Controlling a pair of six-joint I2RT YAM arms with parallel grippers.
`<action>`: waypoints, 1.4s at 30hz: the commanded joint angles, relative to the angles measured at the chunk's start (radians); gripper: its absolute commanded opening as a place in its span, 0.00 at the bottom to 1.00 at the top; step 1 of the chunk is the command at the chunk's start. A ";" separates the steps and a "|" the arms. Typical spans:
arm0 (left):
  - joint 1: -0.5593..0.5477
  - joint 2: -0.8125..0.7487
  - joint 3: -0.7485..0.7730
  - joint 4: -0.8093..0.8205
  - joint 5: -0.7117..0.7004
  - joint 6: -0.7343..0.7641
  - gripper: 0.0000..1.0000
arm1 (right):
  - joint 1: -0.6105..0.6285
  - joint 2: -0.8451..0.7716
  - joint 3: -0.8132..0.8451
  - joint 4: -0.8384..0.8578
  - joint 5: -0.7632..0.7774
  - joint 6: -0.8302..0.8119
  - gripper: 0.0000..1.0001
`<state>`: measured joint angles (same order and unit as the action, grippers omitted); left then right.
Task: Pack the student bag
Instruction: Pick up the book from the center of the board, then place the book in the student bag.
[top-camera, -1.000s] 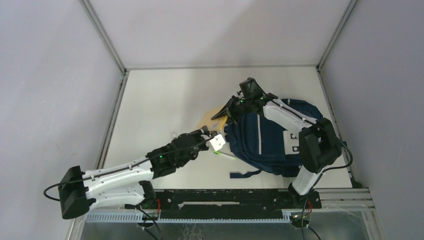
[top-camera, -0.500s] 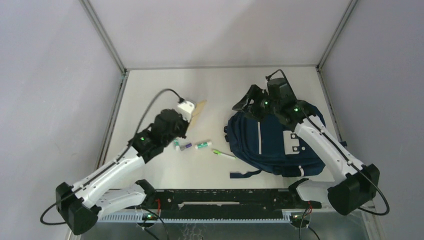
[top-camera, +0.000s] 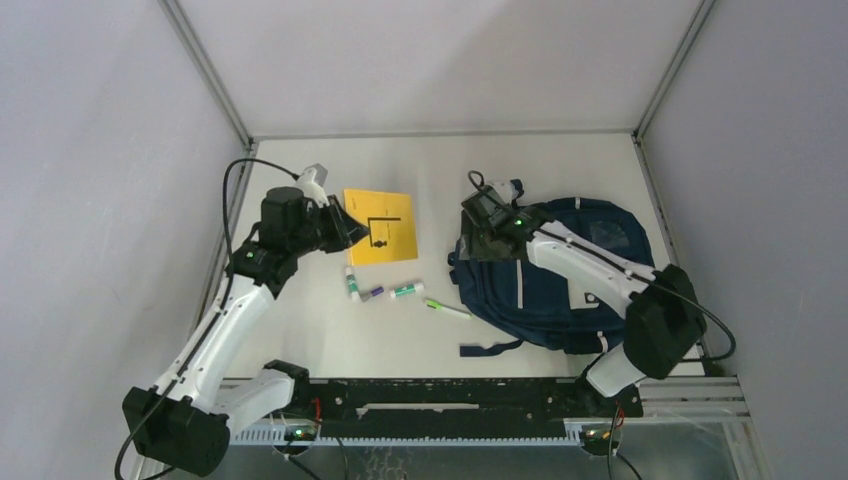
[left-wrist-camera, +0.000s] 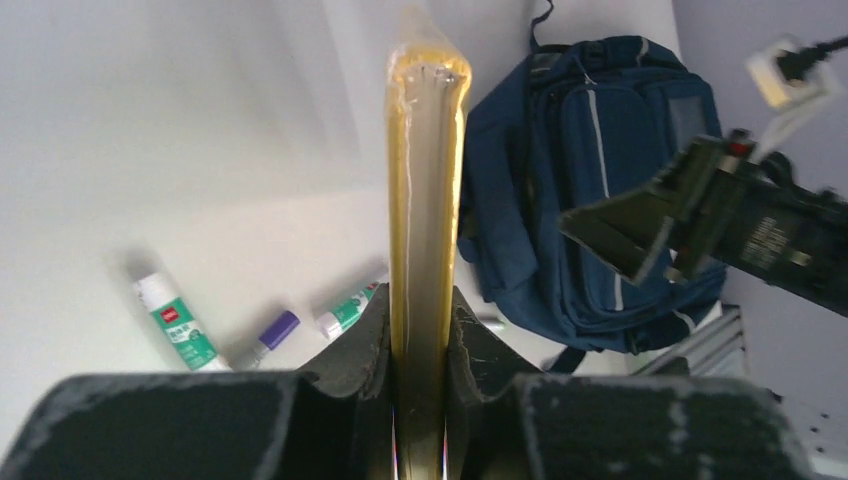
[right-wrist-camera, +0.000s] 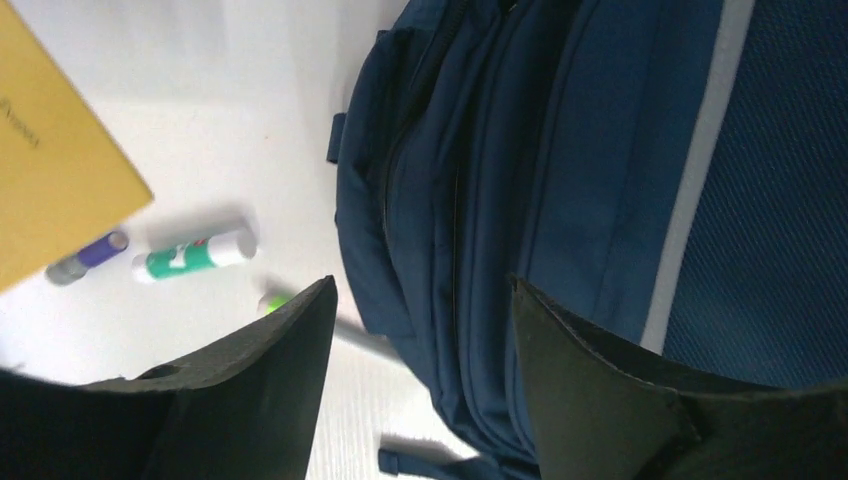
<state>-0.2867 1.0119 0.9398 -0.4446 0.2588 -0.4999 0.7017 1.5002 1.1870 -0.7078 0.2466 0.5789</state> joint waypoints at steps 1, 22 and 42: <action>0.024 -0.022 -0.017 0.141 0.148 -0.085 0.00 | -0.003 0.099 0.073 0.087 0.026 -0.011 0.70; 0.022 0.056 -0.004 0.294 0.402 -0.184 0.00 | -0.129 -0.261 0.112 0.011 -0.098 0.014 0.00; -0.361 0.500 -0.023 0.924 0.265 -0.743 0.00 | -0.364 -0.439 0.042 0.102 -0.564 0.095 0.00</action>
<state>-0.5911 1.4689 0.8974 0.2478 0.5583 -1.1034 0.3489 1.0863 1.2198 -0.7361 -0.2352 0.6327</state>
